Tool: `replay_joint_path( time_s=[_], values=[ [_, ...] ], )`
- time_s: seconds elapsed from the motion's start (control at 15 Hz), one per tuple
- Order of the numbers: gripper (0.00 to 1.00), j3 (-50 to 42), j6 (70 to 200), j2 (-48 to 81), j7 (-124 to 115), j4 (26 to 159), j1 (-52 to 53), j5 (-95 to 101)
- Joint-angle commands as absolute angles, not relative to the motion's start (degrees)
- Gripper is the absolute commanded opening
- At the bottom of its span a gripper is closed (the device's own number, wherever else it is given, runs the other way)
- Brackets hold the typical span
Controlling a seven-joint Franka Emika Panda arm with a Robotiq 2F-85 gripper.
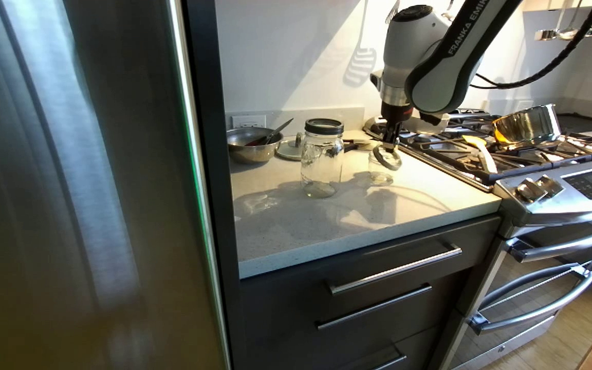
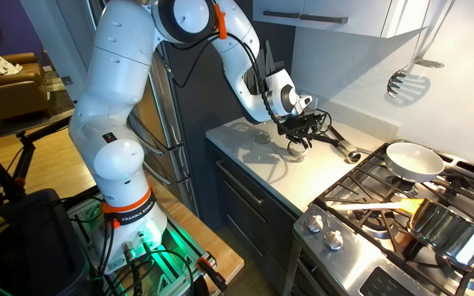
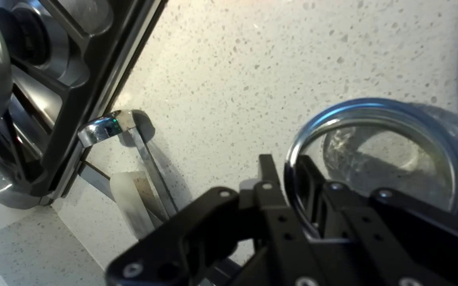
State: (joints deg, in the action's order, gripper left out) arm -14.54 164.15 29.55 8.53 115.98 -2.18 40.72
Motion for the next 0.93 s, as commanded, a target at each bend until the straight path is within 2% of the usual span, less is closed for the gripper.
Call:
replay_joint_path(
  time_s=[0.0, 0.07, 0.2, 0.33, 0.47, 0.6, 0.67, 0.73, 0.8, 0.87],
  values=[
    [0.53, -15.45, 164.82, 29.78, 6.60, 116.95, -1.55, 41.89],
    [0.62, -15.44, 164.82, 29.84, 6.47, 116.97, -1.56, 41.87],
    [0.66, -15.39, 164.84, 29.99, 6.36, 116.95, -1.60, 41.79],
    [0.67, -15.40, 164.87, 29.90, 6.31, 117.01, -1.60, 41.78],
    [0.62, -15.48, 165.07, 29.47, 6.19, 117.10, -1.64, 41.78],
    [0.64, -15.49, 165.32, 29.19, 5.88, 117.08, -1.71, 41.67],
    [0.69, -15.32, 165.42, 29.11, 5.82, 117.06, -1.85, 41.46],
    [0.80, -15.15, 165.51, 29.12, 5.63, 116.97, -1.90, 41.25],
    [0.84, -15.00, 165.55, 29.15, 5.52, 116.90, -1.91, 41.14],
    [0.95, -14.79, 165.73, 29.17, 5.52, 116.88, -2.00, 40.93]
  ],
)
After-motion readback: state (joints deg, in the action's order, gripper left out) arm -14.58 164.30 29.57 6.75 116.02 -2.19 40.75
